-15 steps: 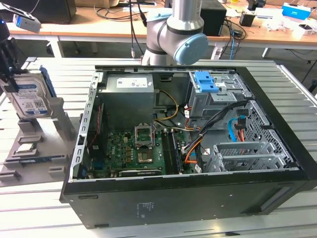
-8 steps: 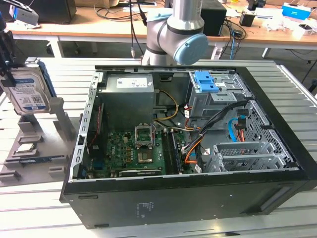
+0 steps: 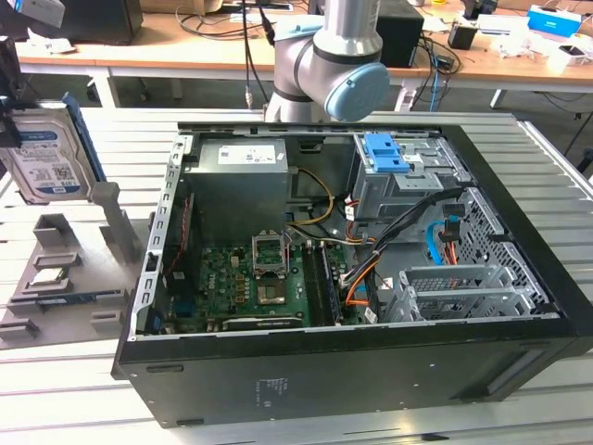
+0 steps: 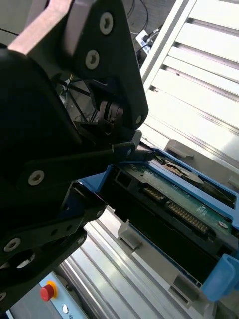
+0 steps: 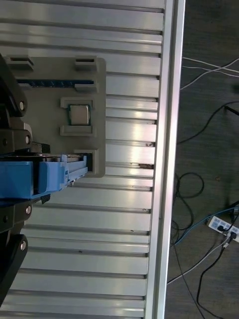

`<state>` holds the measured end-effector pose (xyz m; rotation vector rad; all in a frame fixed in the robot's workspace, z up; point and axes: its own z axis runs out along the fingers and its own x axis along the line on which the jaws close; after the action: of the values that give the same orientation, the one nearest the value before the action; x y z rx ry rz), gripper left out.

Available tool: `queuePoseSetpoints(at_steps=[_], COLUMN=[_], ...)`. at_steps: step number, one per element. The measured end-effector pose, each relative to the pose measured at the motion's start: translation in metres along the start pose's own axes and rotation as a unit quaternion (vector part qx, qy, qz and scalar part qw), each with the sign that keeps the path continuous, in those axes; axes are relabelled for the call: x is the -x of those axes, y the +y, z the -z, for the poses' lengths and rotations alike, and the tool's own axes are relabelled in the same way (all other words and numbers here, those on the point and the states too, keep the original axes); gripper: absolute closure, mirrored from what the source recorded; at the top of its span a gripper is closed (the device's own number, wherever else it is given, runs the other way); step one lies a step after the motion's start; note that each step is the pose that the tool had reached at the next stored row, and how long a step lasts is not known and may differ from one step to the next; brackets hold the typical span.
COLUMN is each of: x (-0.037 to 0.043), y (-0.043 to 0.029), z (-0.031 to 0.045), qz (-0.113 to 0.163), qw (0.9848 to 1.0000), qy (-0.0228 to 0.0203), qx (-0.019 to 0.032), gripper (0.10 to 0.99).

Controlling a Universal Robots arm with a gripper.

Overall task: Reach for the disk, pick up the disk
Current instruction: 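Pick up the disk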

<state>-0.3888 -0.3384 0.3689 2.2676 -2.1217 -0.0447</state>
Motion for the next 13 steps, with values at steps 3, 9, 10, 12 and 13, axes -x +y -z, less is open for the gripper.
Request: queuePoseSetpoints(at_steps=[3, 9, 10, 12, 13], x=[0.0002, 0.0005, 0.0006, 0.0007, 0.0008], y=[0.0003, 0.0009, 0.0011, 0.0013, 0.0015], z=[0.0092, 0.0275, 0.0308, 0.0365, 0.0393], qz=[0.000, 0.000, 0.000, 0.000, 0.000], qw=[1.0000, 1.0000, 1.0000, 1.0000, 1.0000], qy=[0.0000, 0.0000, 0.0000, 0.0000, 0.0000], qx=[0.0000, 0.0000, 0.0000, 0.0000, 0.0000], gripper=[0.718, 0.718, 0.718, 0.718, 0.718])
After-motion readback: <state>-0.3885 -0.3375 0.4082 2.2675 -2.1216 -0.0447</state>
